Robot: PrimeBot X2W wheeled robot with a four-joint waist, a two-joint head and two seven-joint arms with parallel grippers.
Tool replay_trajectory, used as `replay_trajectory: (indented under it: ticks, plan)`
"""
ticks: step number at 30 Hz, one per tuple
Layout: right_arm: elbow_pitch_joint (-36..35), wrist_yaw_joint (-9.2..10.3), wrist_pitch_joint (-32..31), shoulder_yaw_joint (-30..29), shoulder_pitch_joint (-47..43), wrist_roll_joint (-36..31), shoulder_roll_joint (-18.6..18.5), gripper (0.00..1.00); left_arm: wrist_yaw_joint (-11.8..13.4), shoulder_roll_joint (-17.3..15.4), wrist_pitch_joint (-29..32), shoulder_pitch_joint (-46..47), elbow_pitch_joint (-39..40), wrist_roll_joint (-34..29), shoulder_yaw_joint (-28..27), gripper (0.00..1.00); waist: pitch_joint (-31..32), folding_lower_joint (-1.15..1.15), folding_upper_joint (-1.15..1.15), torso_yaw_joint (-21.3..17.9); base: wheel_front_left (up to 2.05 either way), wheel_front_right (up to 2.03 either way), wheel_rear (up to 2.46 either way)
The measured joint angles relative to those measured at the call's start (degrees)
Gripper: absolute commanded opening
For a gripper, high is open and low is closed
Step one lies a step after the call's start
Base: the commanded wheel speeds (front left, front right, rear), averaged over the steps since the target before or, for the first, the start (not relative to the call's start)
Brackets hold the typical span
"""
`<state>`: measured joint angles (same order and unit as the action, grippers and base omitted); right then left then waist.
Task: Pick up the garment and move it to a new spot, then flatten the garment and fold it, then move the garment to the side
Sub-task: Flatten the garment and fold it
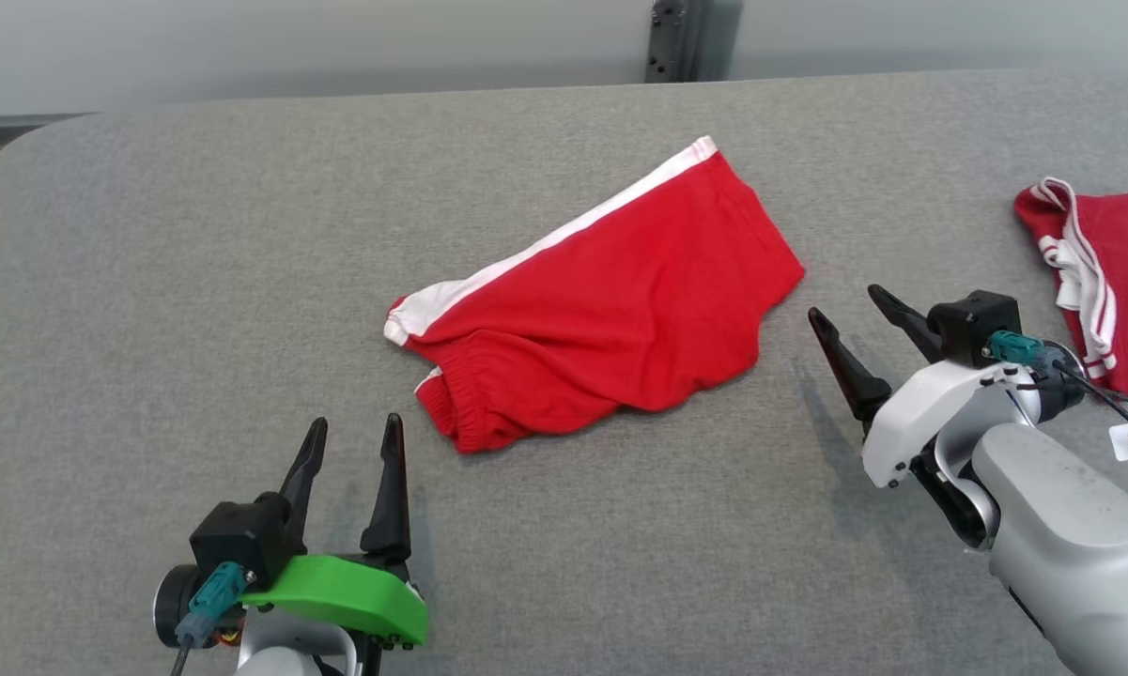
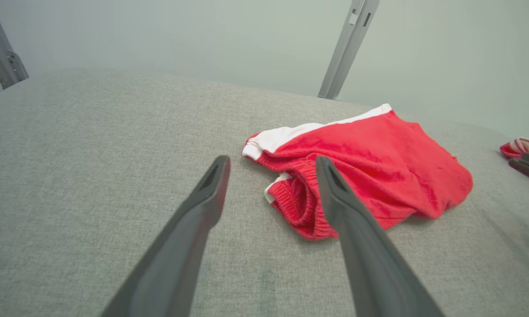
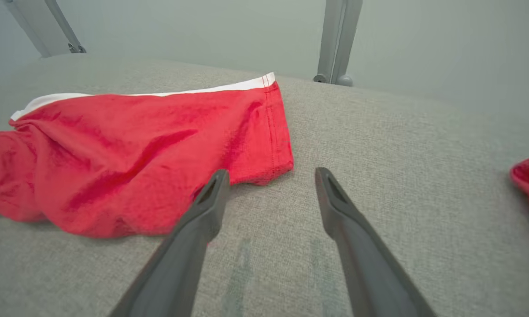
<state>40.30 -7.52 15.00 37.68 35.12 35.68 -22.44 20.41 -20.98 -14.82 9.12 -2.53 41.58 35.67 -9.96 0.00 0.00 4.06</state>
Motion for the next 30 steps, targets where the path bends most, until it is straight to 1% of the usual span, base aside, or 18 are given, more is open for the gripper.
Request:
replay_trajectory:
  ticks: [2, 5, 7, 10, 14, 19, 24, 28, 30]
  plan:
    - [-0.1, 0.00, -0.9, -0.8, 0.0, 0.0, 0.0, 1.00, -0.4, 0.9, -0.2, -0.4, 0.7, -2.0, -1.1, 1.00, 0.3, 0.00, 0.00, -1.1, 0.00, 0.00, 0.00]
    - [0.0, 0.00, -3.8, -2.7, 2.0, 0.1, -0.2, 1.00, -2.0, 2.3, -0.2, -0.4, 1.1, -3.9, -2.0, 1.00, -0.4, 0.00, 0.00, -1.5, 0.00, 0.00, 0.00]
    - [0.6, 0.00, -5.8, -4.4, 4.6, 0.2, -0.6, 1.00, -3.3, 3.1, -0.2, 0.0, 0.9, -6.0, -2.1, 1.00, -1.1, 0.00, 0.00, -1.4, 0.00, 0.00, 0.00]
    - [2.6, 0.00, -8.6, -6.8, 8.5, 0.3, -1.2, 1.00, -4.9, 5.0, -0.2, 1.2, 0.1, -7.4, -2.1, 1.00, -2.0, 0.00, 0.00, -0.6, 0.00, 0.00, 0.00]
    - [6.0, 0.00, -12.5, -8.6, 13.5, -0.3, -1.8, 1.00, -7.1, 8.2, -0.2, 2.3, -1.5, -9.6, -1.6, 1.00, -3.5, 0.00, 0.00, 1.8, 0.00, 0.00, 0.00]
    - [9.8, 0.00, -15.8, -10.1, 17.1, -0.2, -1.8, 1.00, -9.4, 11.5, -0.2, 2.4, -3.4, -11.6, -1.7, 1.00, -6.0, 0.00, 0.00, 6.2, 0.00, 0.00, 0.00]
    - [12.6, 0.00, -17.0, -10.3, 18.0, 0.3, -1.1, 1.00, -11.1, 13.1, -0.2, 2.4, -4.4, -13.5, -3.4, 1.00, -9.1, 0.00, 0.00, 11.3, 0.00, 0.00, 0.00]
    - [14.0, 0.00, -17.8, -9.6, 18.1, 0.5, -0.2, 1.00, -12.3, 14.0, -0.2, 2.4, -5.0, -14.4, -4.8, 1.00, -11.2, 0.00, 0.00, 13.9, 0.00, 0.00, 0.00]
    - [14.7, 0.00, -18.0, -9.0, 18.4, 0.3, -0.4, 1.00, -12.9, 14.5, -0.2, 2.4, -5.2, -15.0, -5.3, 1.00, -12.2, 0.00, 0.00, 15.0, 0.00, 0.00, 0.00]
